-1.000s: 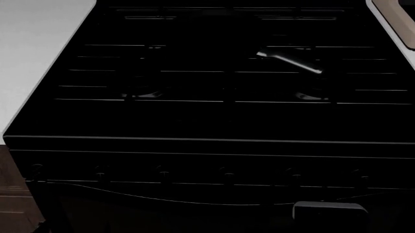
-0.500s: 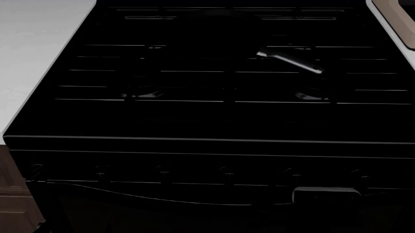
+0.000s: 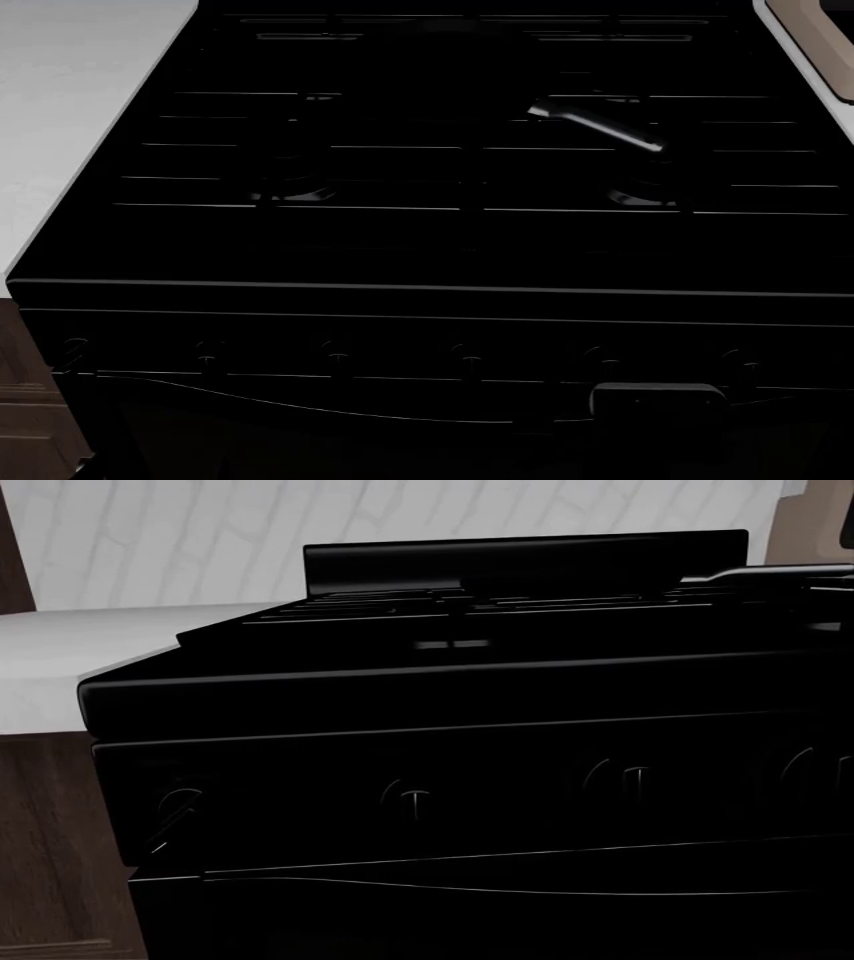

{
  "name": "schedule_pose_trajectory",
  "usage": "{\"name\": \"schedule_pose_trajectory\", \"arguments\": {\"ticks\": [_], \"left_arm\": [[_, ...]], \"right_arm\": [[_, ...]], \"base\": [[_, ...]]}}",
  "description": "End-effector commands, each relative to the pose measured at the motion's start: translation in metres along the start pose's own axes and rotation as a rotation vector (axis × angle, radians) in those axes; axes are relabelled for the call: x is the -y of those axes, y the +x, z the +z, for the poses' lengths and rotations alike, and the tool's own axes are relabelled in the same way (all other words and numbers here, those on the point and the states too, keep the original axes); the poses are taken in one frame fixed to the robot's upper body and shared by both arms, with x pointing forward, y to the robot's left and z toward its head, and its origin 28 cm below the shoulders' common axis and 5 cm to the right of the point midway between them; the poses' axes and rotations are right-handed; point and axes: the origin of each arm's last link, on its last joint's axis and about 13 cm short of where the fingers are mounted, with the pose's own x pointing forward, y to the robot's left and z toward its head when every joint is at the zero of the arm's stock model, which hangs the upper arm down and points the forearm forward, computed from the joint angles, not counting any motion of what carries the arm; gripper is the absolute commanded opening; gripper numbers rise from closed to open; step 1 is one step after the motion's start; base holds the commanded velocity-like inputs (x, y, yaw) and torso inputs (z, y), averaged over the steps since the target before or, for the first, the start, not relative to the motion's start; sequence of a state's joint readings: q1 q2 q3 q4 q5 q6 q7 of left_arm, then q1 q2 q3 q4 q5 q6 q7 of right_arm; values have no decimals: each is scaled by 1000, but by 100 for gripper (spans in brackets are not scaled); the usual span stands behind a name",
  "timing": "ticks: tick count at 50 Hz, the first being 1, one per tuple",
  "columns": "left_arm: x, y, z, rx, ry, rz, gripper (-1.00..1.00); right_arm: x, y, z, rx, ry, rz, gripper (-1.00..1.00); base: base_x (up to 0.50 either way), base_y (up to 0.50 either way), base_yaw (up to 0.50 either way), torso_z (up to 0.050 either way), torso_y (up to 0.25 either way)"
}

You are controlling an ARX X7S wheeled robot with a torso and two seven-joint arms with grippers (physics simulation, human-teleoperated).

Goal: Turn on the center burner of the stove.

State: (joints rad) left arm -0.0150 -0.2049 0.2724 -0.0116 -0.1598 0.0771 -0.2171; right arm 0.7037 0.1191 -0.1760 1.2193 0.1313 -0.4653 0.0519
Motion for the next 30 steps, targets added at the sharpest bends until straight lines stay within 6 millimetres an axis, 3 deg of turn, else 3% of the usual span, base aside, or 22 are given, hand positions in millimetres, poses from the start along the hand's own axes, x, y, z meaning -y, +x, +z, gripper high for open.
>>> {"name": "schedule_pose_trajectory", "arguments": {"ticks": [1,4,5,17,21,23,30], "left_arm": [[0,2,-1,-3,14,11,100],[0,2,0,-3,14,11,100],[0,2,-1,-3,14,11,100],[0,3,-1,-4,15,11,100],[0,3,-1,-4,13,10,100],[0,3,-1,-5,13,9,100],[0,3,-1,-4,10,10,100]], "right_arm": [[-2,0,-3,-18,-27,28,100],[-2,1,-2,-13,-14,28,100],[-2,1,-1,-7,-11,34,-100],[-3,2,0,11,-27,43,-100],[-3,2,4,29,-102,60,-100],[-2,1,7,48,-243,57,-100],[-1,1,15,69,-379,51,-100]], "base": [[0,0,0,0,0],[0,0,0,0,0],[0,0,0,0,0],[0,0,0,0,0],[0,0,0,0,0],[0,0,0,0,0],[-6,0,0,0,0]]}}
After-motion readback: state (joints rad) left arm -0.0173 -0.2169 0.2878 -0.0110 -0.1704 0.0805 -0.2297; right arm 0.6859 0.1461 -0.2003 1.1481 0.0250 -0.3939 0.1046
